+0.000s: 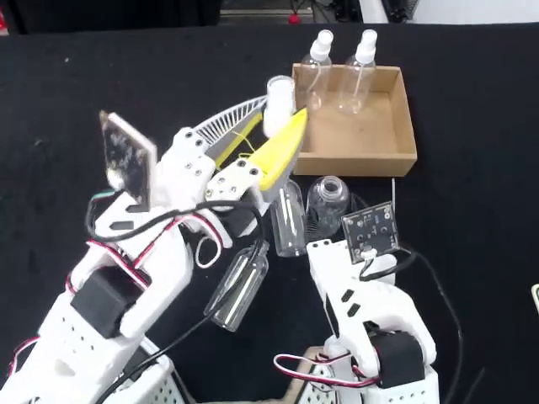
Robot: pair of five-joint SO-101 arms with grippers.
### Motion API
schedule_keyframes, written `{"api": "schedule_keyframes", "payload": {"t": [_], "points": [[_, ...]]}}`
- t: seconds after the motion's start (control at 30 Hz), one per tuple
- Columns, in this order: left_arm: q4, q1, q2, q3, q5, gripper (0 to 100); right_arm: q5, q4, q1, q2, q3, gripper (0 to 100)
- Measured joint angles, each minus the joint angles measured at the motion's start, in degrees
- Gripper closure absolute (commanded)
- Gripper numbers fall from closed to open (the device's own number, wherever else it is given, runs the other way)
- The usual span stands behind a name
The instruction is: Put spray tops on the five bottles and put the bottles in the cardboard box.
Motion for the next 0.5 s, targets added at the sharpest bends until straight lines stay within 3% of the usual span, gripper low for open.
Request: {"api": "schedule_keyframes", "payload": {"t": [0.2,0.5], "points": [[-15.3,0.0,0.0,6.2,0.0,90,0.0,0.0,0.0,0.0,0.0,82.9],[-18.4,0.3,11.6,4.7,0.0,90,0.0,0.0,0.0,0.0,0.0,82.9]]}}
